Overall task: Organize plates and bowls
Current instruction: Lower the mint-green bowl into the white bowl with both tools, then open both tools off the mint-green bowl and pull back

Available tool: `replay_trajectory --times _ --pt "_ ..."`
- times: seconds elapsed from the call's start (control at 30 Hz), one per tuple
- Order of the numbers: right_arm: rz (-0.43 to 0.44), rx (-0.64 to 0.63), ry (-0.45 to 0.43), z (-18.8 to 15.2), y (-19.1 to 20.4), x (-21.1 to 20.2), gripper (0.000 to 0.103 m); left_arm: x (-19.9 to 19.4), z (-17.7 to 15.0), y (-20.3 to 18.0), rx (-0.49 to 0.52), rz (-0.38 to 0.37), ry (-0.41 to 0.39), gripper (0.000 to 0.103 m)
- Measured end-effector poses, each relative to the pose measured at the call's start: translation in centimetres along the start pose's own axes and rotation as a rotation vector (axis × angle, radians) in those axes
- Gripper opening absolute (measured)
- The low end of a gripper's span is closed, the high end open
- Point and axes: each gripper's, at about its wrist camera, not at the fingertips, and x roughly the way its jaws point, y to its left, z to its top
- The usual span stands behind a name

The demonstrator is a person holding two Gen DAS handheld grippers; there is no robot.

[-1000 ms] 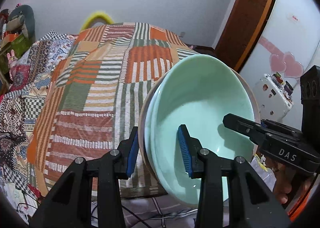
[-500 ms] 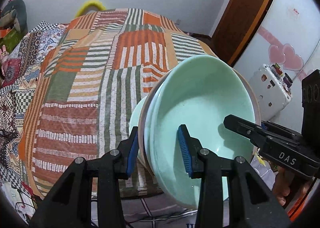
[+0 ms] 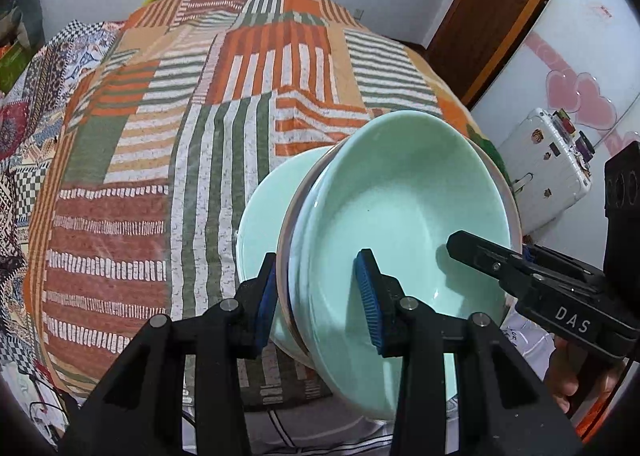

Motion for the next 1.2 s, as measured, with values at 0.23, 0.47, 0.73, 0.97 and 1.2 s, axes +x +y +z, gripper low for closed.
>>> replay_trajectory --times 0.23,0.47,0.73,0.97,1.2 --pt "-0.001 0.011 0.028 0.1 -0.2 0.9 0.030 1.4 0.4 0.5 -0.004 0.000 0.017 0.039" --pt "-0.013 0.013 0.047 0.2 -0.8 1.6 0.032 1.8 1.0 0.2 0.012 -0.005 -0.001 0.039" --pt "0.017 0.041 0.060 -0.4 -1.4 1.8 0.035 1.6 1.2 0.1 0.006 -0.032 -0.005 0.039" --pt "-0.001 0.021 0.021 -0.2 -1.5 0.3 0.044 -1.0 1.3 0.1 0.012 0.000 -0.077 0.039" --pt "-0.022 -0.040 -0.083 0.2 -0.4 -3.3 0.049 -6.2 1.2 -0.6 0.044 0.042 -0.235 0.041"
